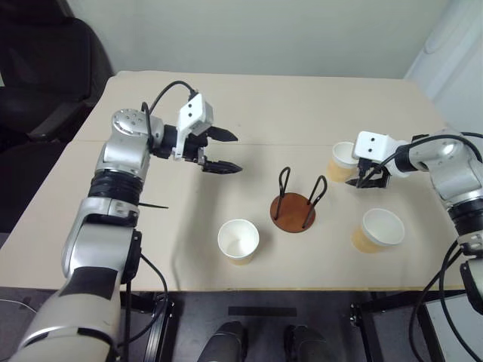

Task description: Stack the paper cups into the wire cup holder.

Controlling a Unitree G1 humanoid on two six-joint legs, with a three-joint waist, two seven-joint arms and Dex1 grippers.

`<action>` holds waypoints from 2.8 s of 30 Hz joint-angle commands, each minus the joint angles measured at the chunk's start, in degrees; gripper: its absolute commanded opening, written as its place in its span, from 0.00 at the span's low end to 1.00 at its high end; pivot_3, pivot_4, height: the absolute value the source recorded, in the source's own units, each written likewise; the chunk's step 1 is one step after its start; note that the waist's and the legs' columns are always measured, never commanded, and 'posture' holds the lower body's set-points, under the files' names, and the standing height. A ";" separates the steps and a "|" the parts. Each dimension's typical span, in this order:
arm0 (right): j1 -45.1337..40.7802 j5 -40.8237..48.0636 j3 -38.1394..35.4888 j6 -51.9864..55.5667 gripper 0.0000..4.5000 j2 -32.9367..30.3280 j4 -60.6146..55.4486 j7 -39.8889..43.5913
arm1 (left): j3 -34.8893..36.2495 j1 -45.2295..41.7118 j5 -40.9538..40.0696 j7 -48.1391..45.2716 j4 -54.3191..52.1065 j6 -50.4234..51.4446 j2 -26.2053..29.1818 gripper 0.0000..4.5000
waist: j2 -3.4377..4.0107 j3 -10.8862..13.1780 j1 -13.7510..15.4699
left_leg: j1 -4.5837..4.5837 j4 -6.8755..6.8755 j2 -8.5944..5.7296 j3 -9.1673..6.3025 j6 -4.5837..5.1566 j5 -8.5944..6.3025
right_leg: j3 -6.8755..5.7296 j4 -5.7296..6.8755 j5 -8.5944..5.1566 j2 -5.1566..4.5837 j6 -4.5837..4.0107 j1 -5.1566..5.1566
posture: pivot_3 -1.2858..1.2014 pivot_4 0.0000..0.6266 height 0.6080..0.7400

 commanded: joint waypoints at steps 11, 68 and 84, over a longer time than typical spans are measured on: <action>-0.38 2.05 -5.74 2.99 0.01 -3.74 -8.97 7.40 | -0.42 -0.36 0.52 -0.14 0.00 -2.44 0.45 1.00 | 0.00 0.00 0.12 | -0.28 -0.03 0.00 -0.02 -0.01 0.00 | -0.05 -0.01 0.01 -0.01 -0.01 -0.15 | 0.52 0.24 1.00; -4.18 35.04 -20.04 58.60 0.84 1.49 -58.38 1.65 | -1.78 -2.70 1.94 -5.11 -0.92 -3.03 0.07 1.00 | 0.00 0.00 -0.04 | -0.51 0.15 -0.04 -0.04 0.08 0.06 | -0.06 -0.06 0.00 -0.02 -0.01 -0.49 | 0.52 0.24 1.00; 1.02 50.25 -30.91 71.93 0.84 -1.43 -67.20 -9.61 | -23.22 -2.52 -25.06 -8.88 -24.81 10.23 15.13 1.00 | 0.00 0.00 -0.16 | -0.49 0.17 -0.04 -0.03 0.06 0.07 | -0.05 -0.03 0.00 -0.03 -0.01 -0.47 | 0.52 0.24 1.00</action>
